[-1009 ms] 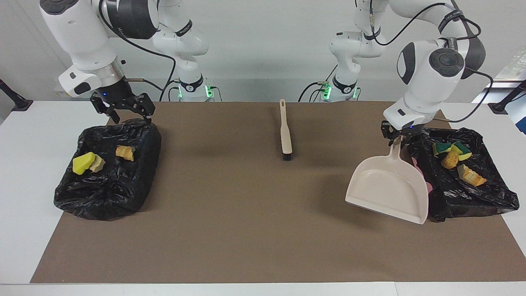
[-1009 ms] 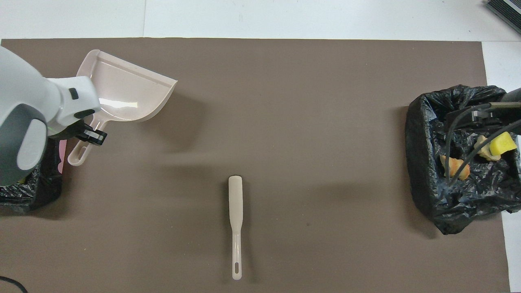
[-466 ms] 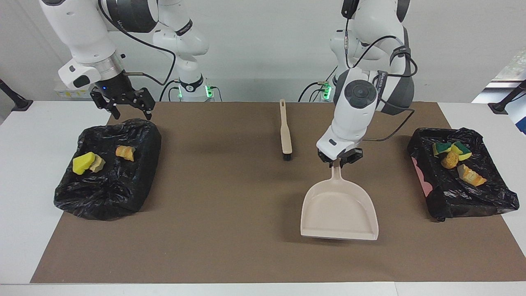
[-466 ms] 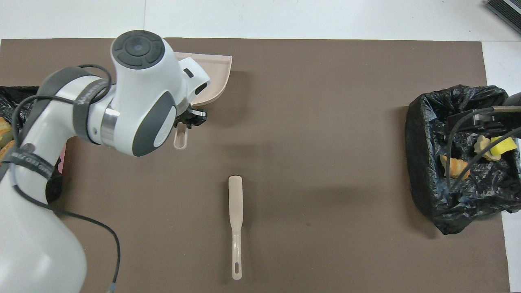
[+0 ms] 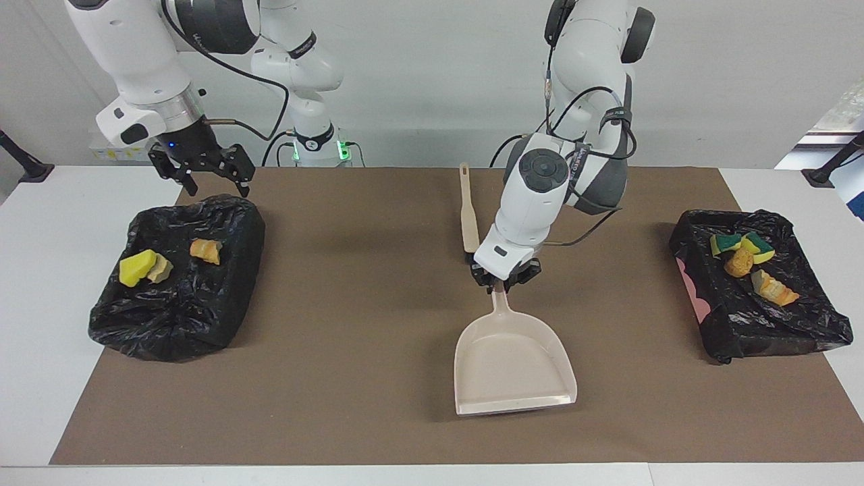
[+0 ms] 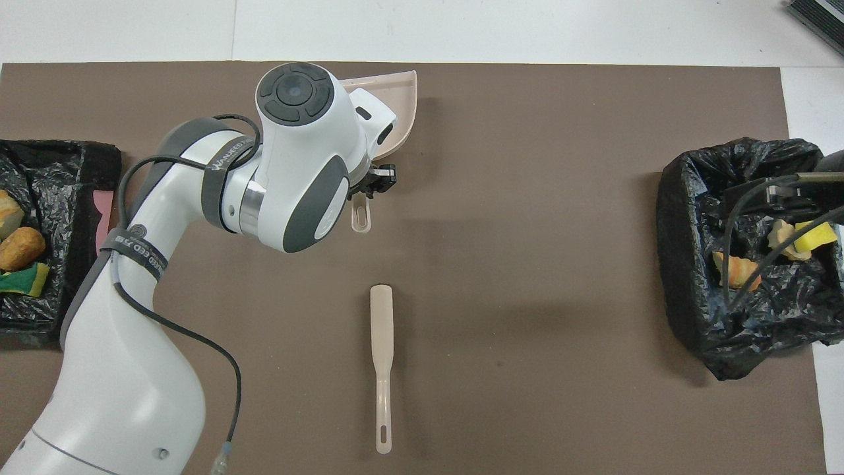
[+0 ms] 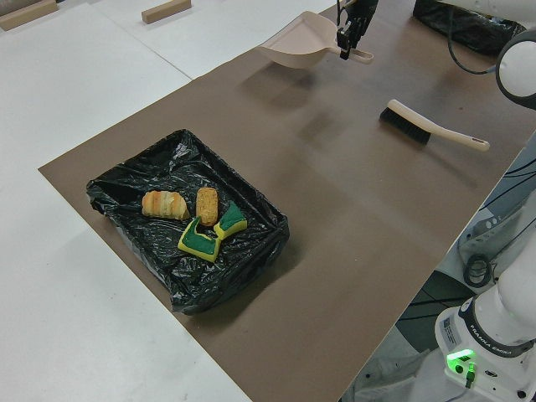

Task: Sweep and dump trash in bin
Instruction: 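Set the dustpan at the table center and open the left gripper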

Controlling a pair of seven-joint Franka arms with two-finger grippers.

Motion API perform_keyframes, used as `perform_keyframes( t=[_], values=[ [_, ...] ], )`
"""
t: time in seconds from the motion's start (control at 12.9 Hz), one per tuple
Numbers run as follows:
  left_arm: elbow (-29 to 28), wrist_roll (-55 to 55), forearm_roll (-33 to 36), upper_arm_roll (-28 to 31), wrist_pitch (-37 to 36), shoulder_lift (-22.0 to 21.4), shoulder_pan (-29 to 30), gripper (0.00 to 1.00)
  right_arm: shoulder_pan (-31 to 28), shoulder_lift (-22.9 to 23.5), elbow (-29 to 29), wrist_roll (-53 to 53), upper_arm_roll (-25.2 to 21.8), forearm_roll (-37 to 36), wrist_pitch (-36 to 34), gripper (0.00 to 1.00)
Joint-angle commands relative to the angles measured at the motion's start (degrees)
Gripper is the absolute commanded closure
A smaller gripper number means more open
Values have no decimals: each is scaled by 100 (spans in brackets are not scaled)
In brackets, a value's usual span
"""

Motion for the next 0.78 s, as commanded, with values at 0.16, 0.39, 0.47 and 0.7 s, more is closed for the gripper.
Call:
perform_keyframes(
  t=[0.16, 0.39, 0.47, 0.7],
  values=[
    [-272, -54, 1, 131, 365, 162, -325, 100, 15, -91, -100, 18, -23, 102, -30, 0],
    [-685, -10, 1, 131, 356, -22, -360, 72, 15, -91, -100, 18, -23, 102, -30, 0],
    [-729, -10, 9, 140, 356, -40, -361, 62, 15, -91, -100, 18, -23, 102, -30, 0],
    [-755, 147, 79, 166, 321, -127, -325, 0, 15, -100, -100, 18, -23, 102, -30, 0]
  ],
)
